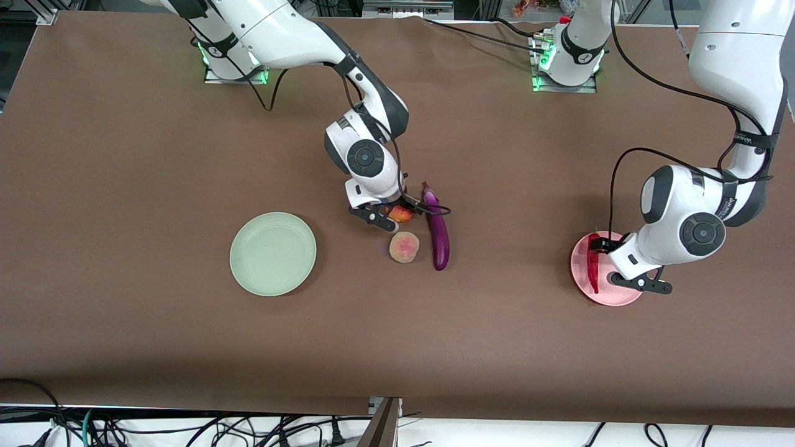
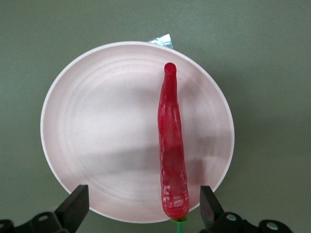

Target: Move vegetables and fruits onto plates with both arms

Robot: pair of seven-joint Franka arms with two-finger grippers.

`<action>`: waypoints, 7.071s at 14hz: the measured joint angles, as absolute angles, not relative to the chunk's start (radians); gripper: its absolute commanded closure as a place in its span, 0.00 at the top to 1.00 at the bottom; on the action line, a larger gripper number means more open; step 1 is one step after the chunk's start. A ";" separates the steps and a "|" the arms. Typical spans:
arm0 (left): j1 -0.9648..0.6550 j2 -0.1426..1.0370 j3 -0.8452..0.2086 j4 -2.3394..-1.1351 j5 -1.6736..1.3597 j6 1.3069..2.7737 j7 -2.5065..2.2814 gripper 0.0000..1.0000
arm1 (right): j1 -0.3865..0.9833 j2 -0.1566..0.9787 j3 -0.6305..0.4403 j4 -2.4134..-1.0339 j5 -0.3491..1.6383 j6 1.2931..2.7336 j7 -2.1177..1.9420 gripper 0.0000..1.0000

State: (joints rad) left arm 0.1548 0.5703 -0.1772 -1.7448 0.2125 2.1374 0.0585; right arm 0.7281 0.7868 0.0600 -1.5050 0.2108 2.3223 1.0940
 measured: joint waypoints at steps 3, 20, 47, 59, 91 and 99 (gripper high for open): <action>0.155 0.569 -0.201 -1.742 0.212 2.112 0.059 1.00 | 0.727 0.787 0.059 -1.494 0.211 2.323 1.094 0.24; -0.053 0.630 -0.476 -1.737 -0.081 2.346 -0.376 1.00 | 0.427 0.623 -0.145 -1.487 0.182 1.853 0.344 0.53; 0.142 0.543 -0.456 -1.775 0.211 2.131 -0.354 0.06 | 0.675 0.861 0.038 -1.306 0.226 2.359 1.012 0.99; 0.309 0.587 -0.396 -1.704 0.432 2.061 0.053 0.11 | 0.703 0.946 0.025 -1.277 0.086 2.464 1.022 0.99; 0.305 0.230 -0.456 -1.356 0.106 1.488 0.057 1.00 | 0.389 0.694 -0.062 -1.496 0.096 2.058 0.333 1.00; 0.003 0.008 -0.075 -1.615 0.025 1.567 0.040 1.00 | 0.351 0.481 -0.079 -1.449 0.096 1.877 0.328 1.00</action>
State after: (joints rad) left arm 0.0025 0.0079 -0.0753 -1.6152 0.0247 1.5666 0.0404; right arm 0.3508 0.4812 -0.0795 -1.4486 0.0962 1.8772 0.3283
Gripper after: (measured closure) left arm 0.000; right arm 0.000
